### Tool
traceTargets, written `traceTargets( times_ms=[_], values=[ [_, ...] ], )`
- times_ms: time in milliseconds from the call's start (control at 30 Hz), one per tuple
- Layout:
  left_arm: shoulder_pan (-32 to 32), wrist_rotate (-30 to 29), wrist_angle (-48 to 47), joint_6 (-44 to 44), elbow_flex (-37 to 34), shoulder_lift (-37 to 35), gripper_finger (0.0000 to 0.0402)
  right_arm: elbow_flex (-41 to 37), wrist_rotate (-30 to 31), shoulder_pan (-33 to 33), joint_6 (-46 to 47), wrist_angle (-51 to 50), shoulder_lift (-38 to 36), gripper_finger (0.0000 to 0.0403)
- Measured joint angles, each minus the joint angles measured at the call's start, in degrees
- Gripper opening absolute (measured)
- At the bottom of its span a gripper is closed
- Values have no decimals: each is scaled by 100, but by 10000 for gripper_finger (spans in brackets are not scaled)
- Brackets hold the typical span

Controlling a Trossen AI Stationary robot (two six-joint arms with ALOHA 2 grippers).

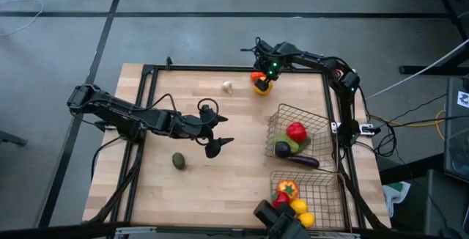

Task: Sort produce into baskets
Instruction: Put the yellow bell pepper into the top wire basket

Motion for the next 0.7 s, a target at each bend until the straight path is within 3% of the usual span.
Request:
traceTargets(
  times_ms=[700],
  values=[
    [0,0,2,83,0,0,392,-2,74,0,-2,20,27,382]
  ],
)
